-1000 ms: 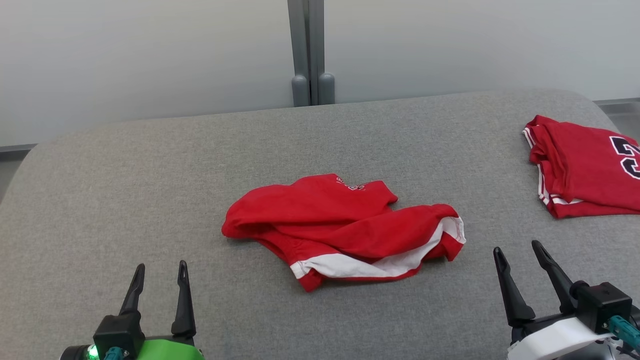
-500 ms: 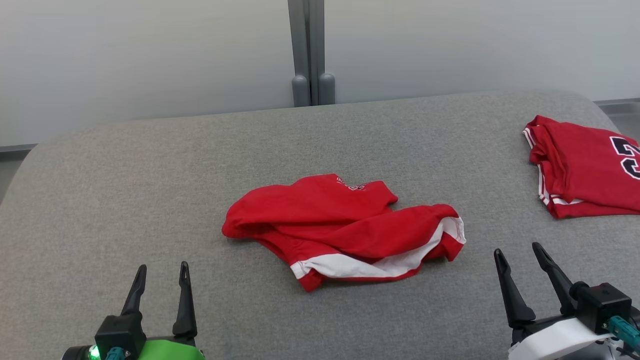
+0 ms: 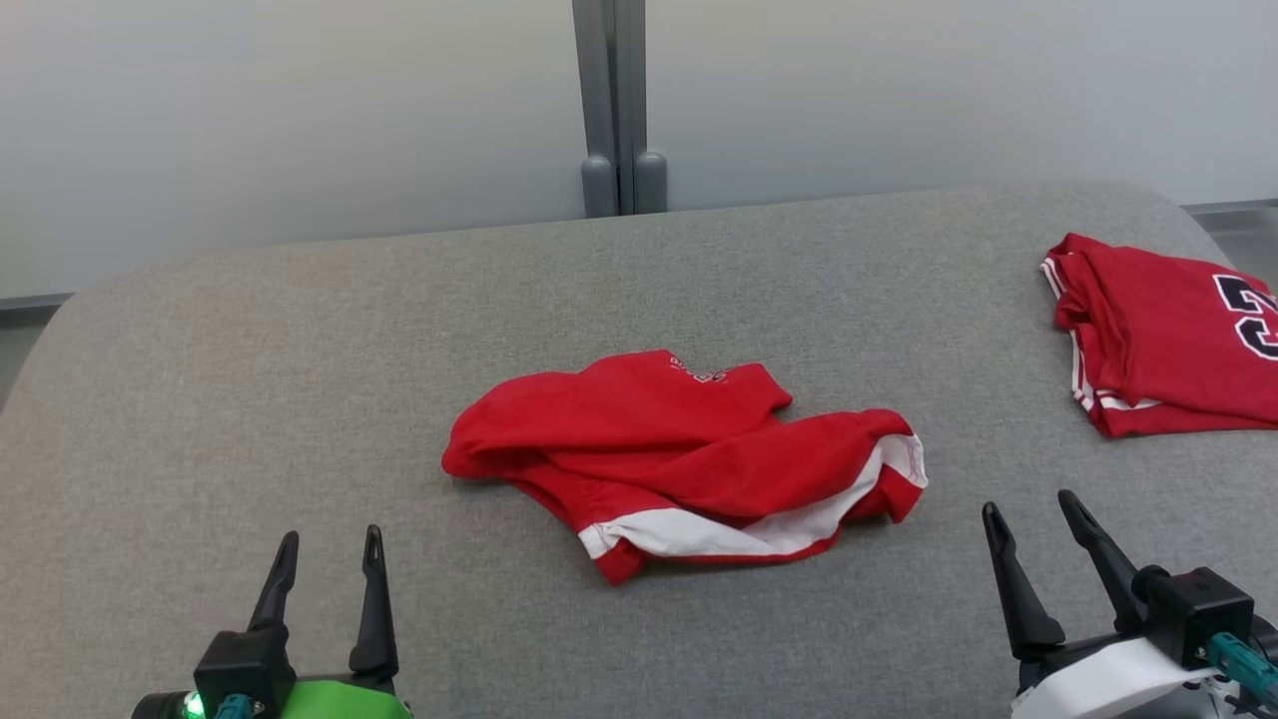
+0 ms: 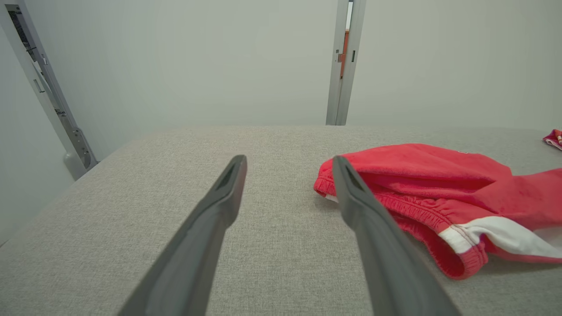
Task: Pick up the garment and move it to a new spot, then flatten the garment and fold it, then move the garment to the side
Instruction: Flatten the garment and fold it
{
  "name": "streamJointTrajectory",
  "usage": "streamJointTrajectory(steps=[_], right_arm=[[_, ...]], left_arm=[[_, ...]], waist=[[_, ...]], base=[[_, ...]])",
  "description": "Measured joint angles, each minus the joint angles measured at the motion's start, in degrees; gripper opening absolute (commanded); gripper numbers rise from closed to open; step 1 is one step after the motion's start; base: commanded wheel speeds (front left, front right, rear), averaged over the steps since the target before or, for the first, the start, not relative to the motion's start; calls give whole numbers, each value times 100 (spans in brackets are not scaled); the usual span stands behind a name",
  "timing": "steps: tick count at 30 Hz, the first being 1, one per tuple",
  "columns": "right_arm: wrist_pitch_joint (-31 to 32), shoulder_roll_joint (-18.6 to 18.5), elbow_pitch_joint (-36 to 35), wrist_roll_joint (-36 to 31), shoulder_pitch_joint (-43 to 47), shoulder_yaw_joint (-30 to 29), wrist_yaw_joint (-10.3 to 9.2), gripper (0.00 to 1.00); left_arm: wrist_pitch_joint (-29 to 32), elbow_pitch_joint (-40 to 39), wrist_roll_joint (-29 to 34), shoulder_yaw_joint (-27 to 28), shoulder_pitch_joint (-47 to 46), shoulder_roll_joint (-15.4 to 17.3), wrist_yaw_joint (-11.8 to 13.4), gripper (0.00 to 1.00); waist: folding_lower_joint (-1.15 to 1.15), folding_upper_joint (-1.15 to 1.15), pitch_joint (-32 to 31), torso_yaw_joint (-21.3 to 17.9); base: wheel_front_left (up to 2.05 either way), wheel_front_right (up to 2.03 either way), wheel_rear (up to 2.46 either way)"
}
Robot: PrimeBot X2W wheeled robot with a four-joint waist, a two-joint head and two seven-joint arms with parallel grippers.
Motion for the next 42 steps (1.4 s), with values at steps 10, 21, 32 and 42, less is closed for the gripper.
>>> streamJointTrajectory(steps=[10,21,32,42], right_arm=[[-2,-96,154,-8,-76,44,0,100],[-32,-587,893,87,-722,619,0,100],[-267,-865,1822,330,-1708,1401,0,100],[-468,-936,2477,571,-2336,2068,0,100]], left_arm=[[0,479,-74,-620,-105,-123,-303,100],[-8,1417,-426,-1506,-714,-225,-602,100],[-9,2205,-1537,-2392,-1460,-236,-692,100],[-9,2512,-2243,-2847,-2017,-242,-600,100]], waist=[[0,0,44,-7],[0,0,267,-65],[0,0,694,-133],[0,0,949,-189]], base=[[0,0,0],[0,0,0],[0,0,0],[0,0,0]])
